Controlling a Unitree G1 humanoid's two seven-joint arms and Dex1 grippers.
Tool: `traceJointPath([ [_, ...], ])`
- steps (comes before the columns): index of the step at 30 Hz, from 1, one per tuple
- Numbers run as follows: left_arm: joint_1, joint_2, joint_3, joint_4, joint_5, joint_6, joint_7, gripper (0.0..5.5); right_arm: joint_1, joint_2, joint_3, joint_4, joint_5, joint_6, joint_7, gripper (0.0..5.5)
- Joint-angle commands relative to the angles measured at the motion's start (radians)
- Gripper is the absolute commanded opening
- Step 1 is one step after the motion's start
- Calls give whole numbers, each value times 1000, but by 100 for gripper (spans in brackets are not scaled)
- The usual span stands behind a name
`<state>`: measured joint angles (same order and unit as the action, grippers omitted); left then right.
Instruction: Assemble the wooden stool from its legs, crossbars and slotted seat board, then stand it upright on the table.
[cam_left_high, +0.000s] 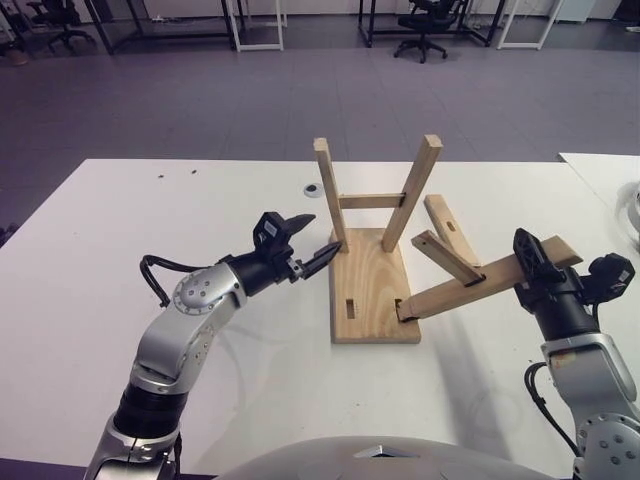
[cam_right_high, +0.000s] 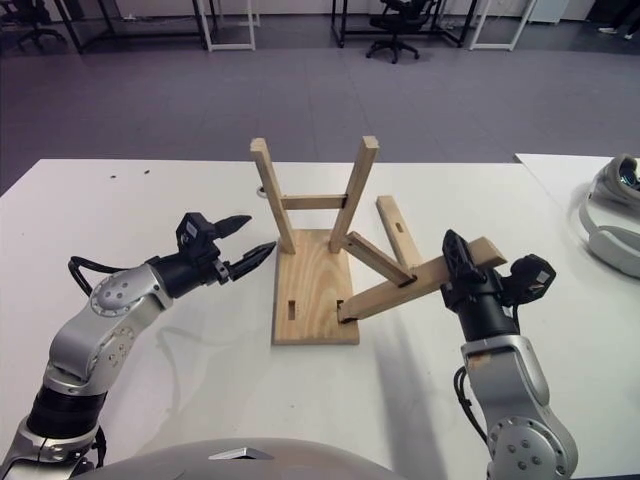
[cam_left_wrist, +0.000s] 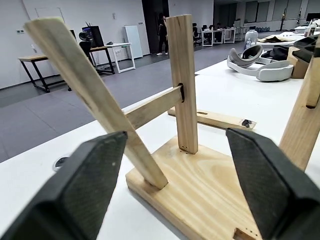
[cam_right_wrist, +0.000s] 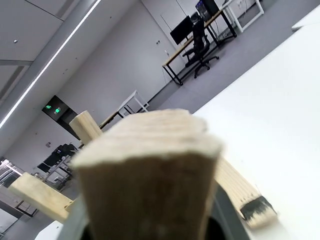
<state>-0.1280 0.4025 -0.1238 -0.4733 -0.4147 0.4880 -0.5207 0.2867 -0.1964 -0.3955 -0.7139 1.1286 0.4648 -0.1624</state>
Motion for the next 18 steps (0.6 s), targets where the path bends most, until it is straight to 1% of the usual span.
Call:
traceJointPath([
  [1, 11, -6, 17, 4, 24, -9, 25, 363, 38, -28, 39, 12, -153, -15, 18, 103],
  [5, 8, -34, 9, 5, 32, -15, 44, 363, -47, -78, 86, 17, -222, -9, 31, 105],
  [9, 14, -48, 5, 7, 39, -16, 43, 363, -94, -146, 182, 37, -367, 27, 55, 105],
  [12, 23, -58, 0, -1, 44, -11, 46, 363, -80, -249, 309, 55, -516, 110, 73, 105],
  [14, 24, -62, -2, -2, 47, -10, 49, 363, -15, -284, 381, 89, -524, 202, 90, 105],
  [16, 29, -63, -1, -1, 50, -10, 50, 363, 9, -276, 377, 106, -507, 235, 87, 105],
  [18, 33, -65, -4, 1, 56, -12, 51, 363, -7, -264, 357, 108, -506, 209, 83, 105],
])
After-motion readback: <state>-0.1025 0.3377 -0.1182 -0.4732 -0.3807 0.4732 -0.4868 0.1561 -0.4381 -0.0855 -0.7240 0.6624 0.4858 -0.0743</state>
